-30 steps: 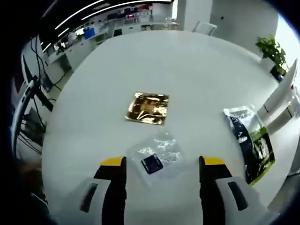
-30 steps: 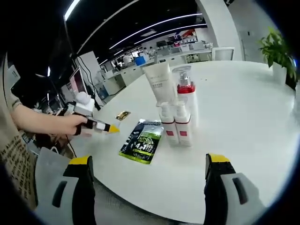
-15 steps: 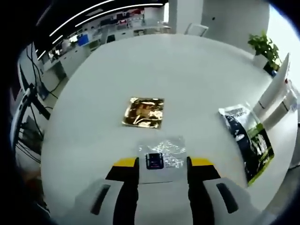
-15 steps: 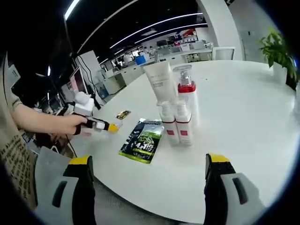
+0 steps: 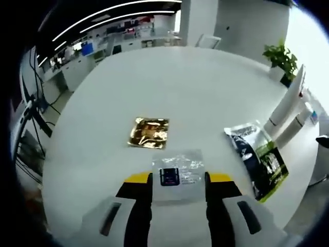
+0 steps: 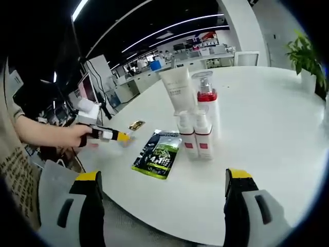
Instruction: Arrange the skincare products in the storage area until every visible bottle or jar stands upright without overlapping.
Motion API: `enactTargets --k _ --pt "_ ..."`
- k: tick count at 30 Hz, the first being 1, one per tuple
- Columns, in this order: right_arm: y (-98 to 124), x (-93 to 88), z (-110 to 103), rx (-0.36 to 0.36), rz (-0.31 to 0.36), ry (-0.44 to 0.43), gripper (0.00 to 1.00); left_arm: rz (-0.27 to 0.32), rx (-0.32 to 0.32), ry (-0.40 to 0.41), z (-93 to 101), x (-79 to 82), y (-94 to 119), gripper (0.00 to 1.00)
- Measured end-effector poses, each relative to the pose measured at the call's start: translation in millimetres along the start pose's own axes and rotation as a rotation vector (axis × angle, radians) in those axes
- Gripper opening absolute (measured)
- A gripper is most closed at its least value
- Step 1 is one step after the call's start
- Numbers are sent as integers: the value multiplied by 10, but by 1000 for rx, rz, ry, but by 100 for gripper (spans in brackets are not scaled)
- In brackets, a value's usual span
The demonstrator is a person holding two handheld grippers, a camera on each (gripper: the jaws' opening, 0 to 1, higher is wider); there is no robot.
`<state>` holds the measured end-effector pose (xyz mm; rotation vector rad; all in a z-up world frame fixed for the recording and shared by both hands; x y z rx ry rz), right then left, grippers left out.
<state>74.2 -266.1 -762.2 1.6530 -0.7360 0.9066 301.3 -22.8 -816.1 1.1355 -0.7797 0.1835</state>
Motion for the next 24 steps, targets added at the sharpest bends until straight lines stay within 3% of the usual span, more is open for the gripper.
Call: enactTargets --k 17,24 --pt "4 17 -58 26 8 21 96 55 -82 -36 202 -3 286 37" --pt "-4 35 -87 42 23 38 94 84 -124 -93 356 0 455 37"
Point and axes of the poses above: the point that each gripper's makers call its tool centre point, and the gripper's own axes: y roughly backward along the fingers, z roughly to its right, x roughly out of its top, the point moved 6 cm from there along y, roughly backward along the fingers, and after that the axes turned 11 degrees about y, right-handed, at the moved point
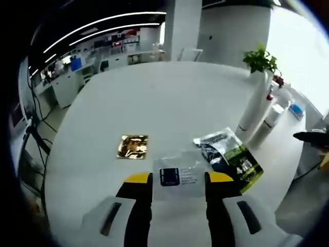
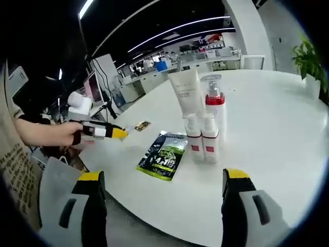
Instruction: Arrange the skincare products in the storage area until every visible bottle or jar stands upright without overlapping.
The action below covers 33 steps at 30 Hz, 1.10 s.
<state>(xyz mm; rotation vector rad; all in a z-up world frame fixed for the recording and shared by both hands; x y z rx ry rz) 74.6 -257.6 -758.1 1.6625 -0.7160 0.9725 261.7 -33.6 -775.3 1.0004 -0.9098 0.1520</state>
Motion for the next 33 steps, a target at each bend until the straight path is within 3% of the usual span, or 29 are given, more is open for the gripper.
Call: enactTargets --k 10,18,26,29,33 --pt "-27 14 -80 60 10 15 86 49 -56 -51 229 45 168 37" --pt "-77 115 -208 111 73 -33 75 77 -85 -113 391 46 311 37" --pt "-189 293 -460 222 116 -66 61 99 -114 -168 559 18 431 37" --pt "-228 432 -546 277 172 -150 56 105 -128 -180 624 6 482 37" --pt "-285 507 -595 316 178 -154 45 123 -143 -195 699 -2 558 37"
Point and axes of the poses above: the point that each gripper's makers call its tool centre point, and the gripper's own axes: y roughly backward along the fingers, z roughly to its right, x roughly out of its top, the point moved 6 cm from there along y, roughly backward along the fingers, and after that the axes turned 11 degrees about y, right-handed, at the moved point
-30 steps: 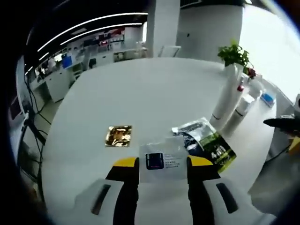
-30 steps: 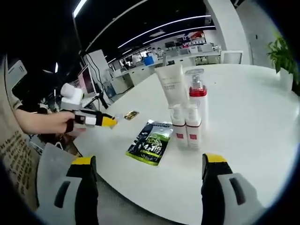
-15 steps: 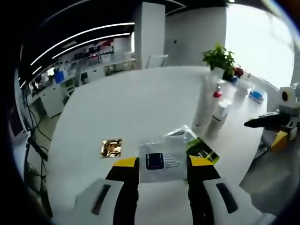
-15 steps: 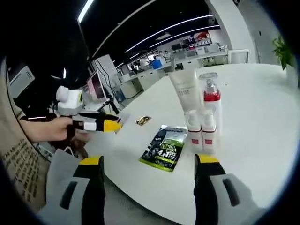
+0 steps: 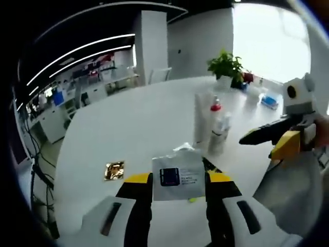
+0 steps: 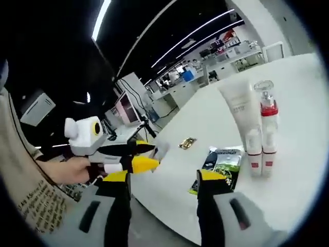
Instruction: Arrange the skincare products in the storage area until every visible bottle or jar stands upright without overlapping.
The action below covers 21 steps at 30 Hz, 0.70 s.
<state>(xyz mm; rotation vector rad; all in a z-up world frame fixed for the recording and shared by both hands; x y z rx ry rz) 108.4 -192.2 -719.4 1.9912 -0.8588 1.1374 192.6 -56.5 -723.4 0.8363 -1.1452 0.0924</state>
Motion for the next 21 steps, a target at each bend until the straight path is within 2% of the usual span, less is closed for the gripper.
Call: enactTargets --k 3,5,16,21 --pt "-60 17 -54 44 -3 -3 32 15 -8 -12 42 9 50 37" --pt "-108 29 -70 58 -8 -5 28 18 -11 -16 63 12 86 37" --pt "-337 106 -104 96 25 -74 27 50 -8 -74 158 82 272 38" --pt "-380 128 -122 105 42 -105 22 50 -16 -88 213 79 290 38"
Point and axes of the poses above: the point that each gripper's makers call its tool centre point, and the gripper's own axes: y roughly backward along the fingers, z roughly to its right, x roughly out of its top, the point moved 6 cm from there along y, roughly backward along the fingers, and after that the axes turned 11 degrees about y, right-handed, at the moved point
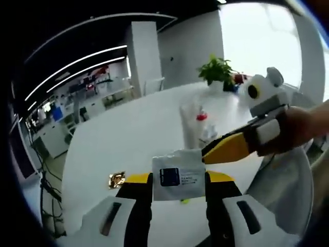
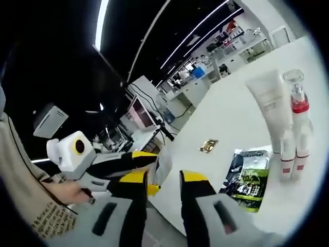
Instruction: Arrange the skincare products in the storage area until every visible bottle or jar stands upright without overlapping.
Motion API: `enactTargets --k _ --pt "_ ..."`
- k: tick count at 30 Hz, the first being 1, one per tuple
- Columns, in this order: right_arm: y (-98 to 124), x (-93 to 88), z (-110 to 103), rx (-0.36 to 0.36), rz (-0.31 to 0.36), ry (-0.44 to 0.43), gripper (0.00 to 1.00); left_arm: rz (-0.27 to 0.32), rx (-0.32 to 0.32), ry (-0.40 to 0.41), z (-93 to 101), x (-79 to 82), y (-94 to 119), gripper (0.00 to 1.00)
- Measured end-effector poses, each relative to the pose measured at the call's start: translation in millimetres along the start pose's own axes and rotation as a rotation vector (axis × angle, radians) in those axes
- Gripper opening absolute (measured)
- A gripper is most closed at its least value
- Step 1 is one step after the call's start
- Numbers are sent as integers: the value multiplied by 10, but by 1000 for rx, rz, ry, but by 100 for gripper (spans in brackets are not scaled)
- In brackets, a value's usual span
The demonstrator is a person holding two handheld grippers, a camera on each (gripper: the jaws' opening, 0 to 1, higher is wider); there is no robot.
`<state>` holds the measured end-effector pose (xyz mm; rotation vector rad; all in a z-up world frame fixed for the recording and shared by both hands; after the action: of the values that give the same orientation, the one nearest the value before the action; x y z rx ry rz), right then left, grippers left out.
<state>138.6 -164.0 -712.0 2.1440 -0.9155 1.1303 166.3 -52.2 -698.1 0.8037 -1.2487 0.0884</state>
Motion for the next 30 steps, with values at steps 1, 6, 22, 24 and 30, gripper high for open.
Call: enactTargets --k 1,6,22,24,30 --pt "-3 -1 -2 0 2 -8 20 -1 -2 1 7 -1 -2 38" --pt "31 5 -10 6 23 -32 1 -3 -12 4 44 -10 -6 38" --pt "150 55 79 3 53 -94 1 -2 -91 141 17 14 -31 47" --pt "161 58 74 13 48 -84 1 -9 -117 187 -24 8 -24 50" --pt "173 58 68 29 44 -76 1 -5 -194 405 -149 -21 -2 54"
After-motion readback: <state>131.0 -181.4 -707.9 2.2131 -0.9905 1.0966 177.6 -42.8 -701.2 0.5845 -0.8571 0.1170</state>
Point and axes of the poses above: the point that each gripper's makers call its tool centre point, and the gripper's own axes: y roughly backward along the fingers, z roughly to its right, x roughly out of its top, the point moved 6 cm from there along y, roughly backward along the fingers, and after that the axes turned 11 degrees about y, right-handed, at the moved point
